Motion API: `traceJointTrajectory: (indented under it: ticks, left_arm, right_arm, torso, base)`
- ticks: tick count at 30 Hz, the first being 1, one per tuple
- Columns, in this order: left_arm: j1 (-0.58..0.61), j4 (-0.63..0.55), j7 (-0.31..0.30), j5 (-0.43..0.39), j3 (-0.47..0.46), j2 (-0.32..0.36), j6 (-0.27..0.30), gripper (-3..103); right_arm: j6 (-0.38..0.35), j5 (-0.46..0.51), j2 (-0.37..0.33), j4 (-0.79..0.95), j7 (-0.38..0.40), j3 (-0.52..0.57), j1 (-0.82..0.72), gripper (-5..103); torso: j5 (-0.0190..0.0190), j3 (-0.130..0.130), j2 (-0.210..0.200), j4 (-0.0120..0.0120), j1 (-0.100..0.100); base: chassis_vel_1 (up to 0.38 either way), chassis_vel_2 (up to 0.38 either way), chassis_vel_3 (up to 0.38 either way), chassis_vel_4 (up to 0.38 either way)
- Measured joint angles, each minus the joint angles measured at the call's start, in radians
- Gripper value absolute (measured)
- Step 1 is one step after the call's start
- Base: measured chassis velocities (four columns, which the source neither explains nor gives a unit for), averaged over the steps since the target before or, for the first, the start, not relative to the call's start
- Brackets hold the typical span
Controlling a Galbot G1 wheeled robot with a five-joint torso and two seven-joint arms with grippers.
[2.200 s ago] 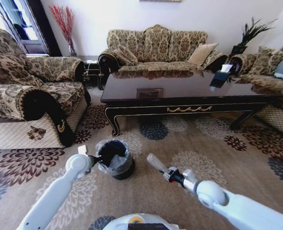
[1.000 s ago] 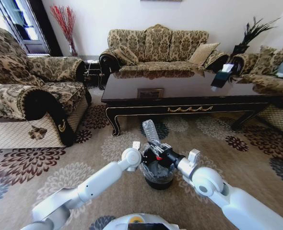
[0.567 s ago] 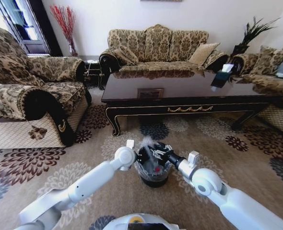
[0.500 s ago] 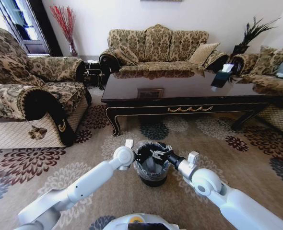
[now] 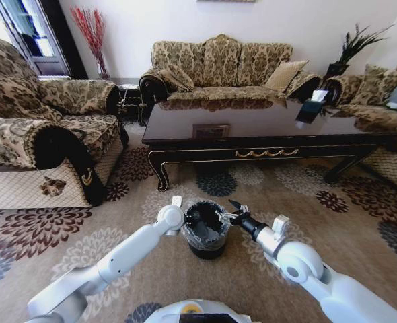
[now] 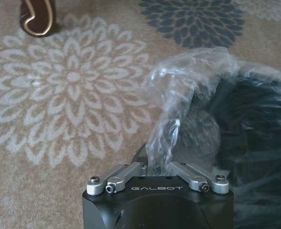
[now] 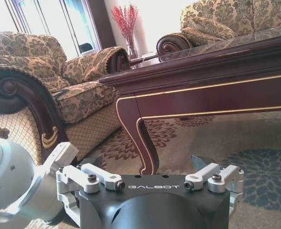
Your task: Move to the front of the table and pick up the trash from the floor, then place it into the trash bin.
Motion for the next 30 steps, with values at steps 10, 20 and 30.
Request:
traceJointTrajectory:
  ticks: [10,20,30]
  left_arm:
    - [0.06,-0.053,0.044,0.1,-0.024,0.026,-0.014,47]
    - [0.064,-0.248,0.303,0.286,-0.173,0.079,-0.171,80]
    - [0.411,-0.396,0.569,0.672,-0.473,0.307,-0.362,100]
  right_arm:
    - [0.001,0.006,-0.009,0.007,0.001,0.023,-0.013,100]
    - [0.014,-0.009,0.029,0.007,0.008,0.1,-0.046,100]
    - [0.183,-0.332,0.218,-0.088,-0.029,0.357,-0.253,100]
  torso:
    - [0.0,0.0,0.0,0.0,0.0]
    - [-0.0001,0.0,0.0,-0.0001,0.0]
    - [-0.0005,0.0,0.0,0.0003,0.0]
  base:
    - [0.0,0.0,0.0,0.0]
    - [0.0,0.0,0.0,0.0]
    - [0.0,0.0,0.0,0.0]
